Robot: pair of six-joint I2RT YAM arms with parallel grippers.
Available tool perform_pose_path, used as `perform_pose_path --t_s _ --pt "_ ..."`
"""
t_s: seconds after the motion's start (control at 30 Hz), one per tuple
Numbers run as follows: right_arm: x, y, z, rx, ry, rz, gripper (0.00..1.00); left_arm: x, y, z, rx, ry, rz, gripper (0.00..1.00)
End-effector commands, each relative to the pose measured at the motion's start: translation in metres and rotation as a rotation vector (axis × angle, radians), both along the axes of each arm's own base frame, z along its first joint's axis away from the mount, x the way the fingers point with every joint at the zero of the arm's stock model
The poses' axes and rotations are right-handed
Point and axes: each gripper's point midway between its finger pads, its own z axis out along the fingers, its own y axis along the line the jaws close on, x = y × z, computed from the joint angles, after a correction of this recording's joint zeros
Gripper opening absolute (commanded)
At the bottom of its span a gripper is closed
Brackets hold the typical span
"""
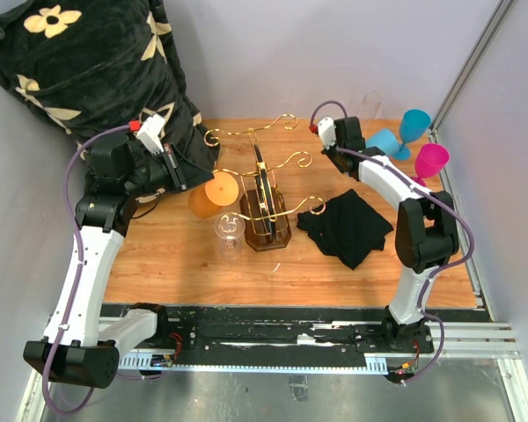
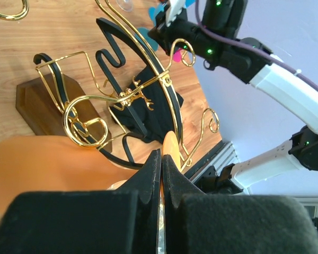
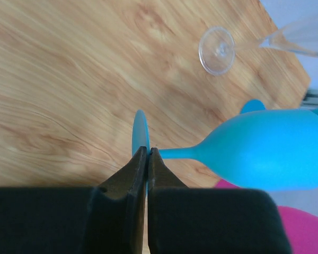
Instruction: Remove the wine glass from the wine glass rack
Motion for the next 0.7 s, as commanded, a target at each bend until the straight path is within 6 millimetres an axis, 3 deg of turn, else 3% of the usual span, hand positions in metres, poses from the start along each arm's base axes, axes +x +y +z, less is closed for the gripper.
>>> perform_pose_path --t_s 0.0,0.2,0.3,0.5,0.67 --pt "0.016 -0.037 0.007 -0.294 -0.141 -0.038 0.01 -0.007 -0.003 0.018 -0.013 -0.064 -0.03 0.01" --pt "0.022 -0.055 -0.002 -0.464 -0.238 -0.049 0.01 -0.005 -0.006 0.016 -0.032 -0.057 -0.048 0.01" --pt "0.026 -0.06 -0.019 -0.516 -0.246 -0.064 0.01 -0.004 -0.007 0.014 -0.03 -0.055 -0.051 0.01" --pt "0.04 -0.057 -0.051 -0.586 -0.268 -0.081 0.01 -0.001 -0.006 0.013 -0.026 -0.052 -0.048 0.01" --pt "0.054 -0.051 -0.062 -0.641 -0.283 -0.095 0.01 0.0 -0.006 0.012 -0.017 -0.052 -0.046 0.01"
